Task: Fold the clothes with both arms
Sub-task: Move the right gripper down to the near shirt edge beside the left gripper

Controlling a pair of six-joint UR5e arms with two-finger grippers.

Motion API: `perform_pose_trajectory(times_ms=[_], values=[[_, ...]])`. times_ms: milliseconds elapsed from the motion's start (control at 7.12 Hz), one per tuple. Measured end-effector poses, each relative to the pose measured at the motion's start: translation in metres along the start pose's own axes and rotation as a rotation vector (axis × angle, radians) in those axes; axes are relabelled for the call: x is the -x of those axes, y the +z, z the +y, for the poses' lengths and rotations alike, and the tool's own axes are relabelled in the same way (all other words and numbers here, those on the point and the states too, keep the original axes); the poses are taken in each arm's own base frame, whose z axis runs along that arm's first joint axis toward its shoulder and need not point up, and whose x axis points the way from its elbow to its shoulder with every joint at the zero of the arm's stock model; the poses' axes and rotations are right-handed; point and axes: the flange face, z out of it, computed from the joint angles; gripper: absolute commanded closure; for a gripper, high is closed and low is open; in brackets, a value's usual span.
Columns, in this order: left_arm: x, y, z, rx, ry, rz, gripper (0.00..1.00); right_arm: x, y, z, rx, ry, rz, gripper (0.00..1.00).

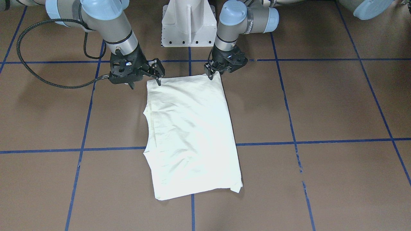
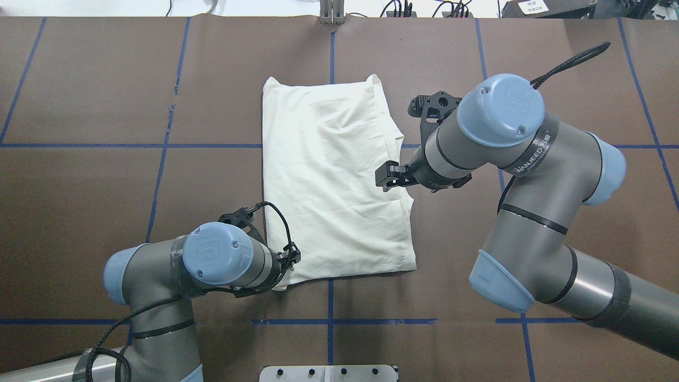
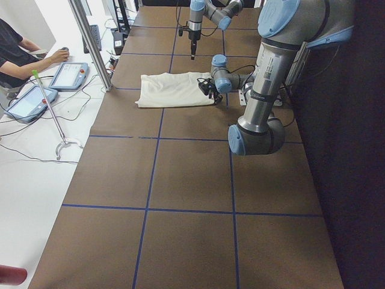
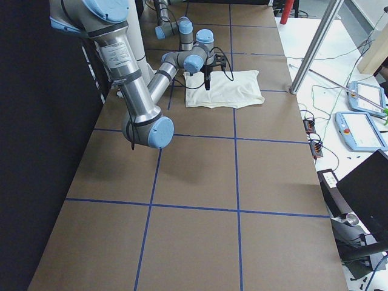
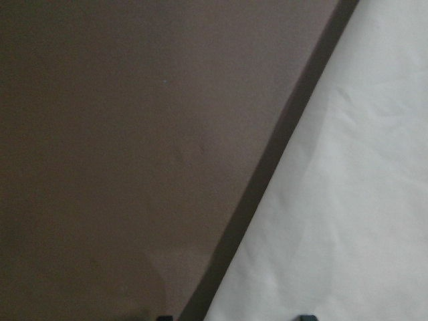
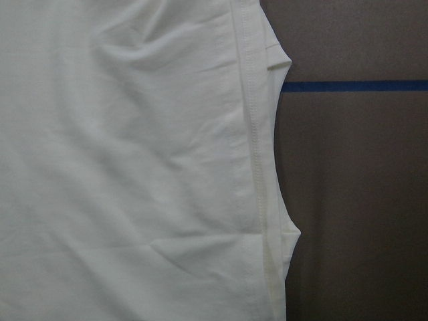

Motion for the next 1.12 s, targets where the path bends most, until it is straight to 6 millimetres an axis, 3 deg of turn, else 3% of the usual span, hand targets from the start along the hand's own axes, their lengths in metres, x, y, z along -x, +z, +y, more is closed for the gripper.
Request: perform_pose_trajectory(times_ms=[281, 421, 561, 1123], values=[[0.0014, 0.0015, 0.0004, 0.0, 0.001, -0.003, 0.54, -0.0004, -0.0018, 0.0007, -0.001, -0.001, -0.002, 0.0], [0.002, 0.0025, 0.0002, 0.0, 0.001, -0.006, 0.71, -0.0006, -0.0018, 0.0008, -0.001, -0.001, -0.002, 0.0], [0.0026, 0.0029, -0.0001, -0.001, 0.002, -0.007, 1.0, -0.0005, -0.0018, 0.0009, -0.001, -0.001, -0.002, 0.0], [0.0045, -0.002, 0.0008, -0.008, 0.011, -0.024, 1.0, -0.0013, -0.0017, 0.0019, 0.0, 0.024, -0.002, 0.0]])
